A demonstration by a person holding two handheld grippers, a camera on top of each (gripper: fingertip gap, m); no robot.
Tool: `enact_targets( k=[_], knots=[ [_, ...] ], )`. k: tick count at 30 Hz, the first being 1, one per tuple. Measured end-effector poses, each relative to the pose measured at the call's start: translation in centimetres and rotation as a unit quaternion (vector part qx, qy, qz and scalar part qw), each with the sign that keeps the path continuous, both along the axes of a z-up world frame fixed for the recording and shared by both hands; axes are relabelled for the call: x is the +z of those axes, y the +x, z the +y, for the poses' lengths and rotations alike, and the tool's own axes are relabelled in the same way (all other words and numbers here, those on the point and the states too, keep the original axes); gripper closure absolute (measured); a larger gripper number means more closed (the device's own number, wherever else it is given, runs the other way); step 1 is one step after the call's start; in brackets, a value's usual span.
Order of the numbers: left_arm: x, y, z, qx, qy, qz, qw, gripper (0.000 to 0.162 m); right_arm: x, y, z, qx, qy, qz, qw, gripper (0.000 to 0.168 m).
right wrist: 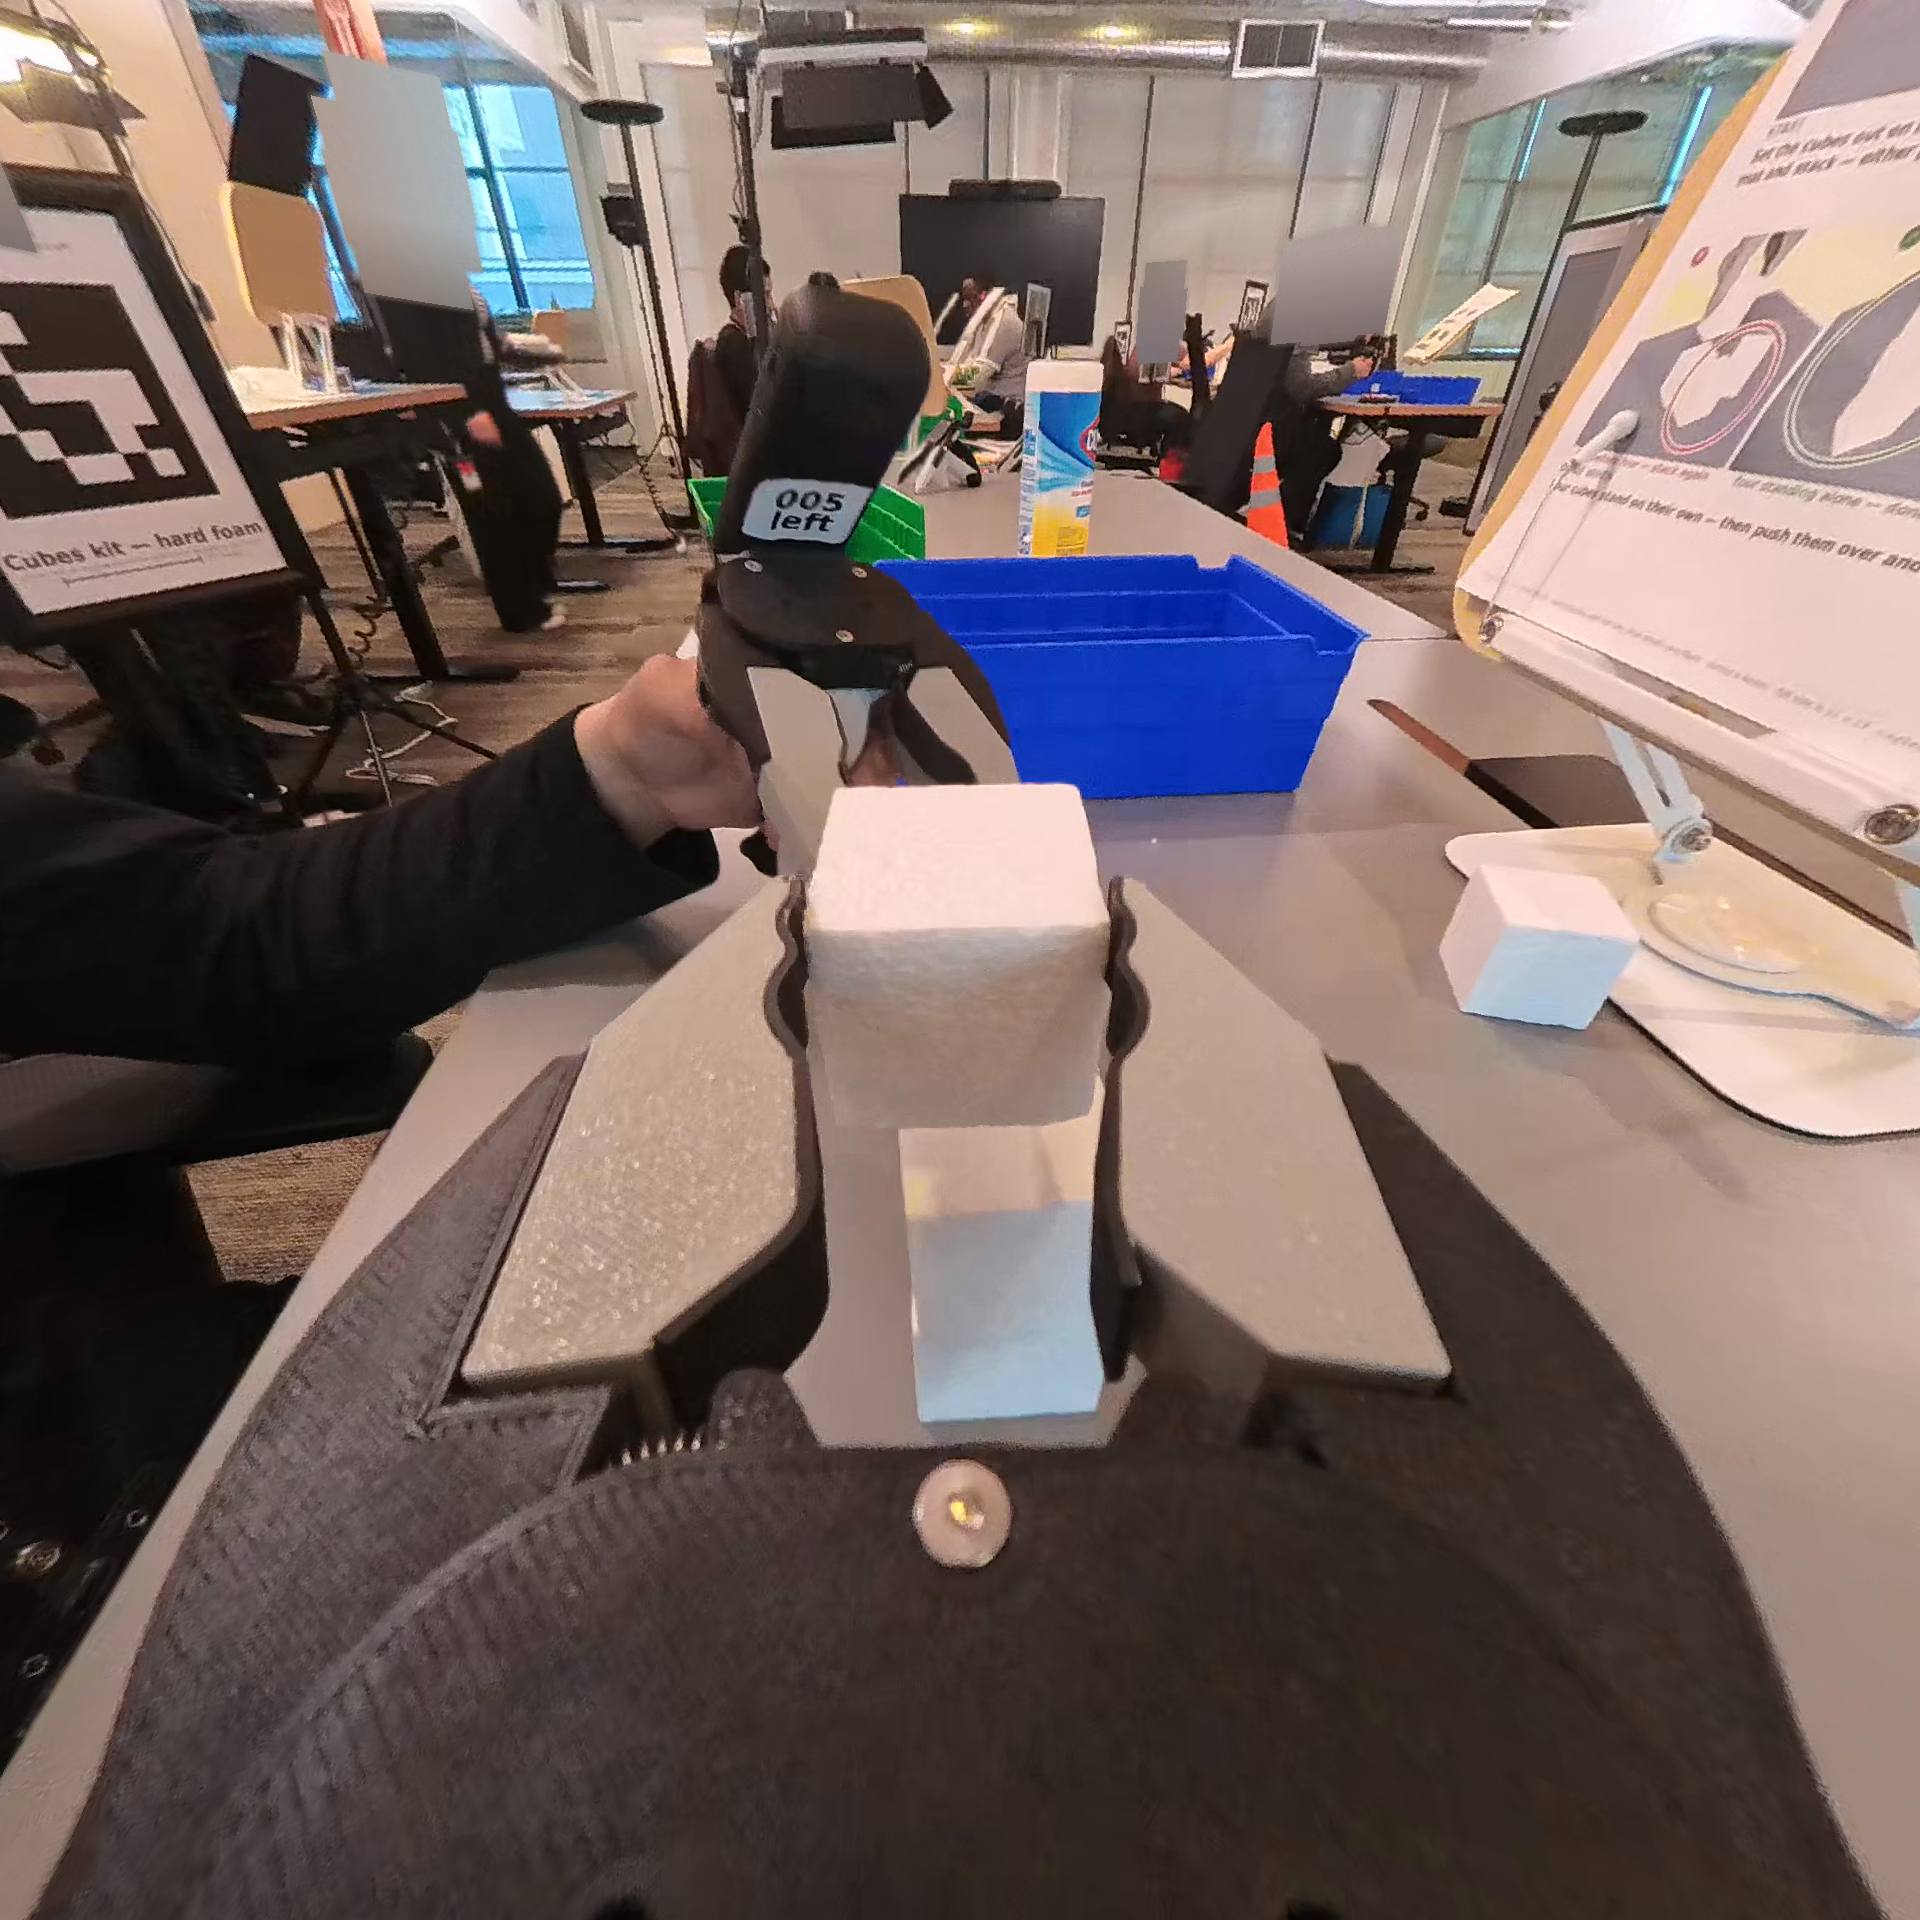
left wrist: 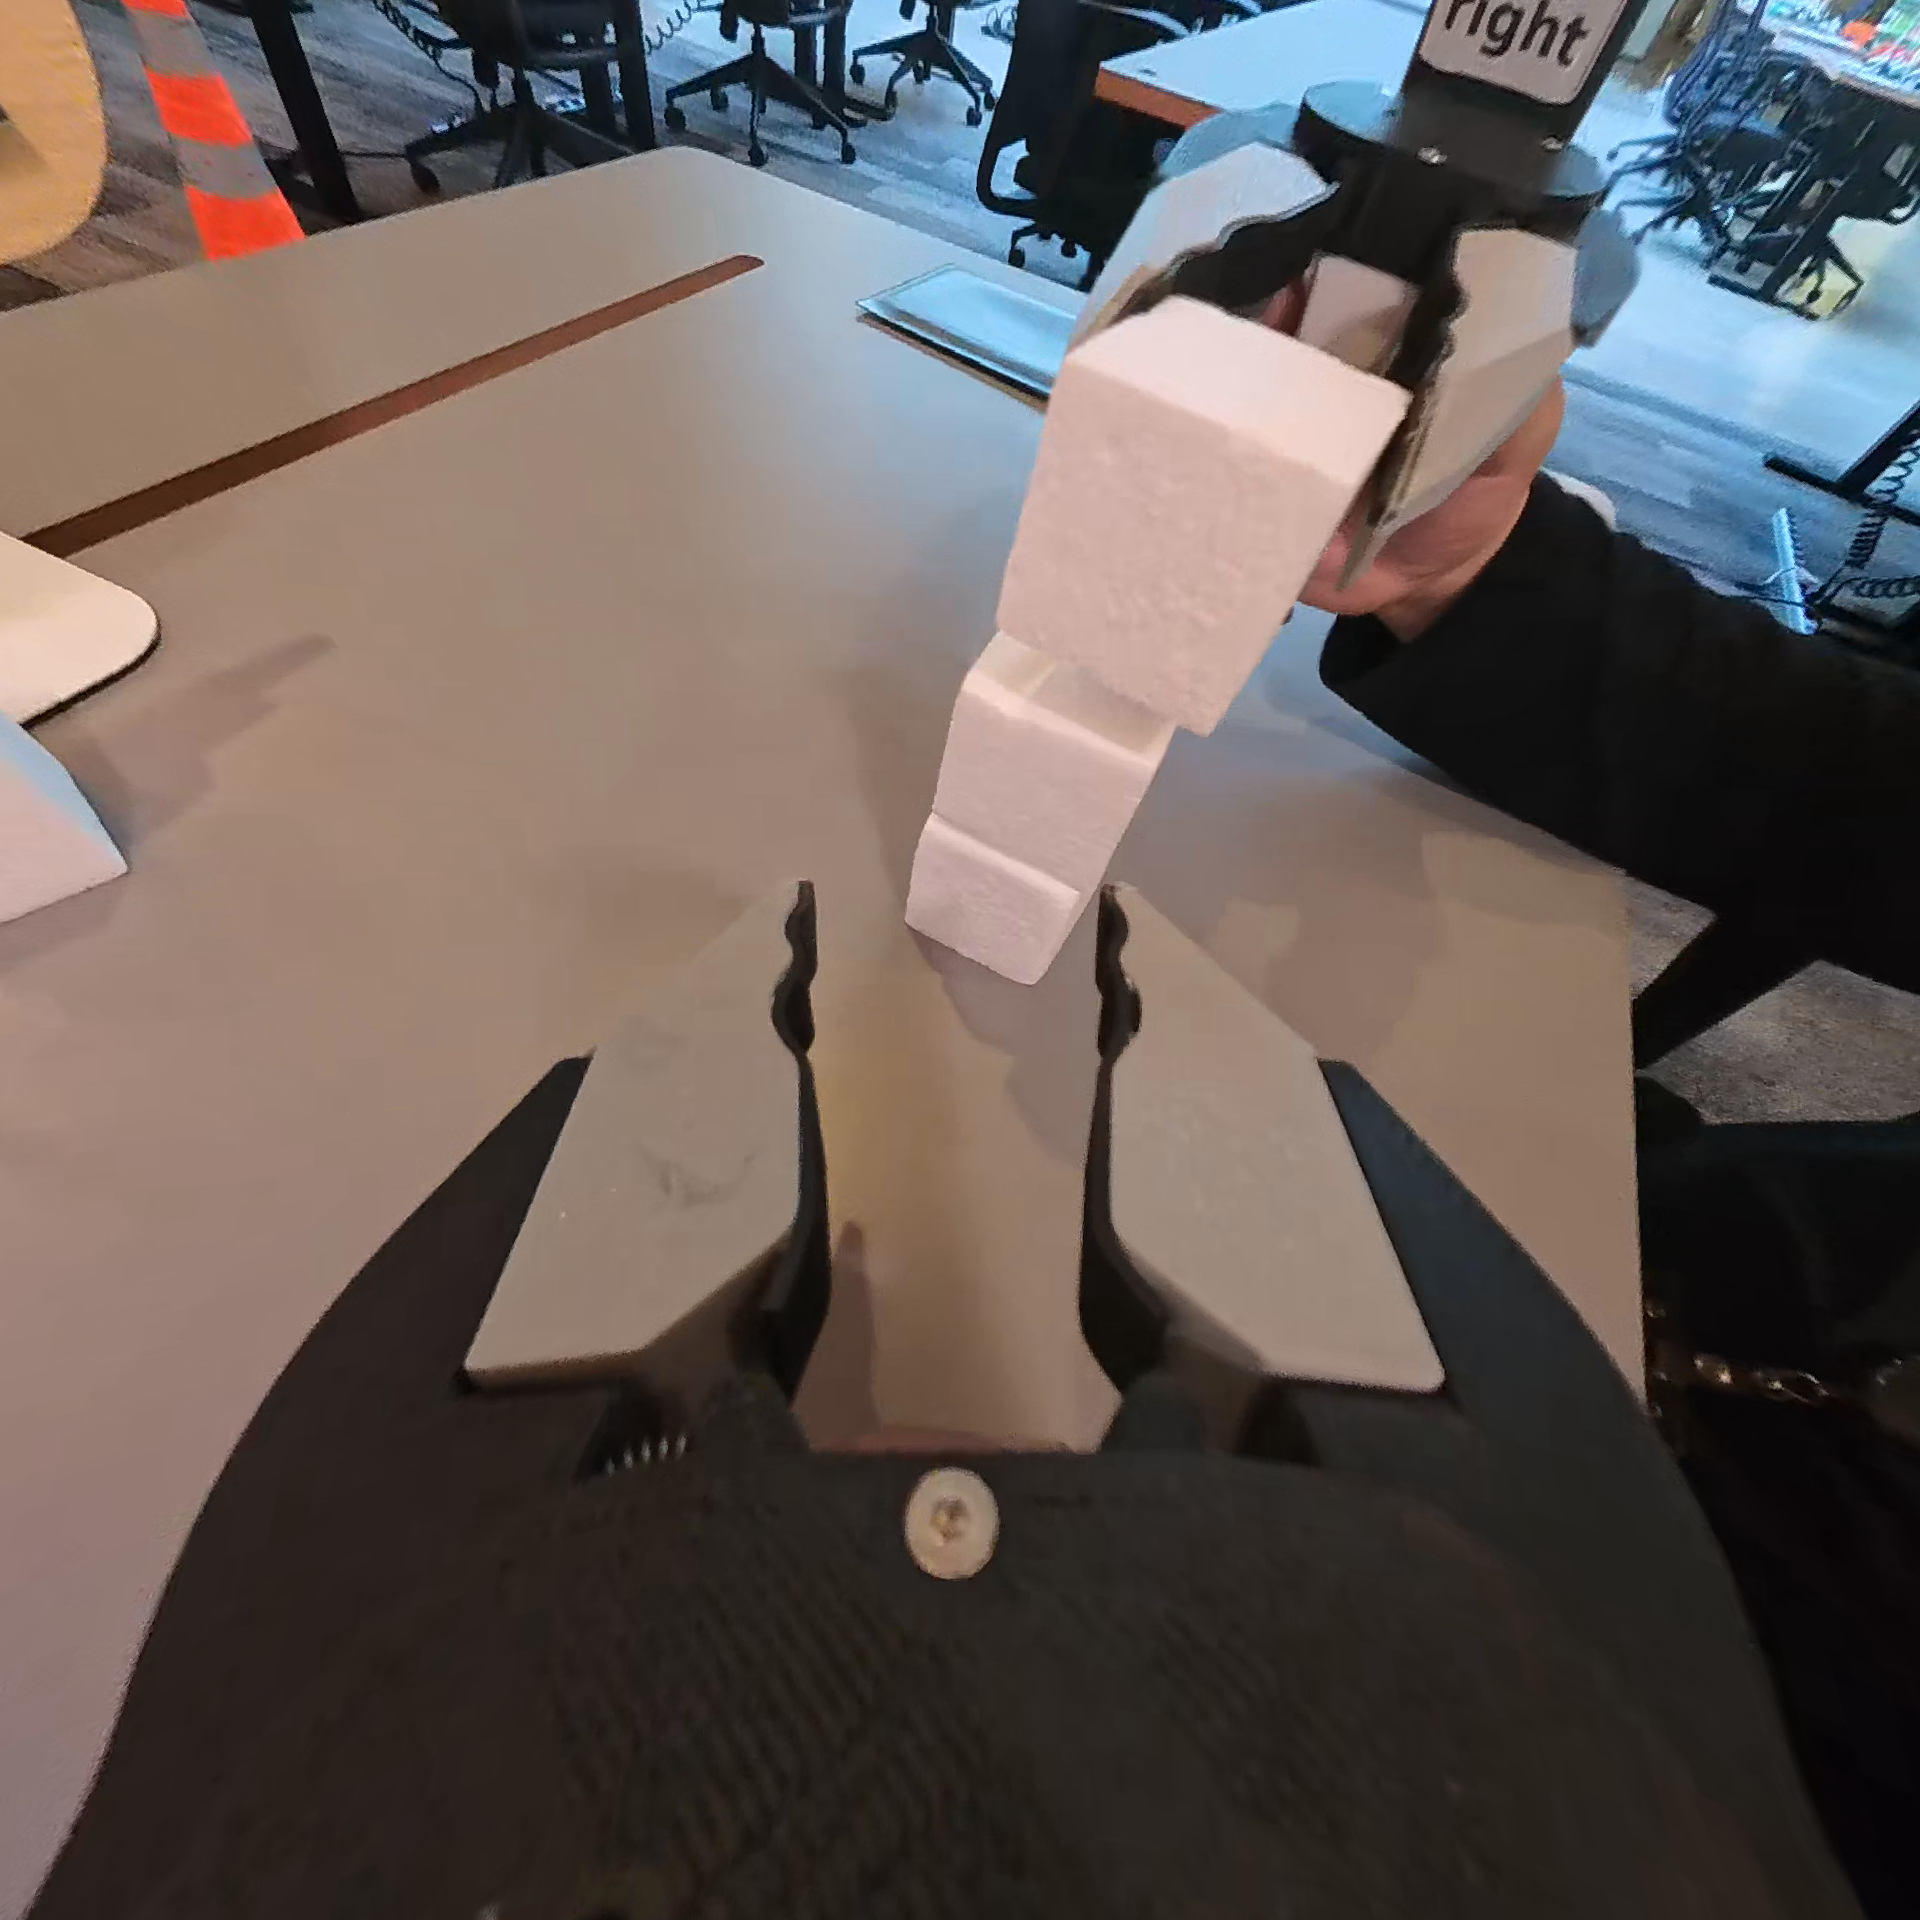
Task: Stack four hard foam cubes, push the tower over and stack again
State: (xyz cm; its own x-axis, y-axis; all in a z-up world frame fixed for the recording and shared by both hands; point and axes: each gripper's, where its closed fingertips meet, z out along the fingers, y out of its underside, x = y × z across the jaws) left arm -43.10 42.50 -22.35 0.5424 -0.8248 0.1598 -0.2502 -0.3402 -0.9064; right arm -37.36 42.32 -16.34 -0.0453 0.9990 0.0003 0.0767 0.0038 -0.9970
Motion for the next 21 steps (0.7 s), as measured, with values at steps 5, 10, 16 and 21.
enact_targets(
  k=[5, 10, 16, 21],
  knots=[
    [-0.09, 0.18, 0.07, 0.002, 0.010, 0.007, 1.000, 0.111, -0.31, 0.20, 0.60, -0.011, 0.000, -0.005, 1.000, 0.113],
    [-0.86, 0.18, 0.23, 0.007, 0.011, 0.032, 0.999, 0.111, -0.61, 0.13, 0.55, -0.012, 0.007, -0.016, 1.000, 0.113],
    [-0.47, 0.70, -0.25, -0.009, 0.008, 0.017, 1.000, 0.111, -0.81, 0.15, 0.44, -0.006, 0.010, -0.019, 1.000, 0.113],
    [-0.53, 0.60, -0.25, -0.009, 0.006, 0.017, 1.000, 0.111, -0.56, 0.40, 0.73, -0.010, 0.013, -0.009, 1.000, 0.113]
  ],
)
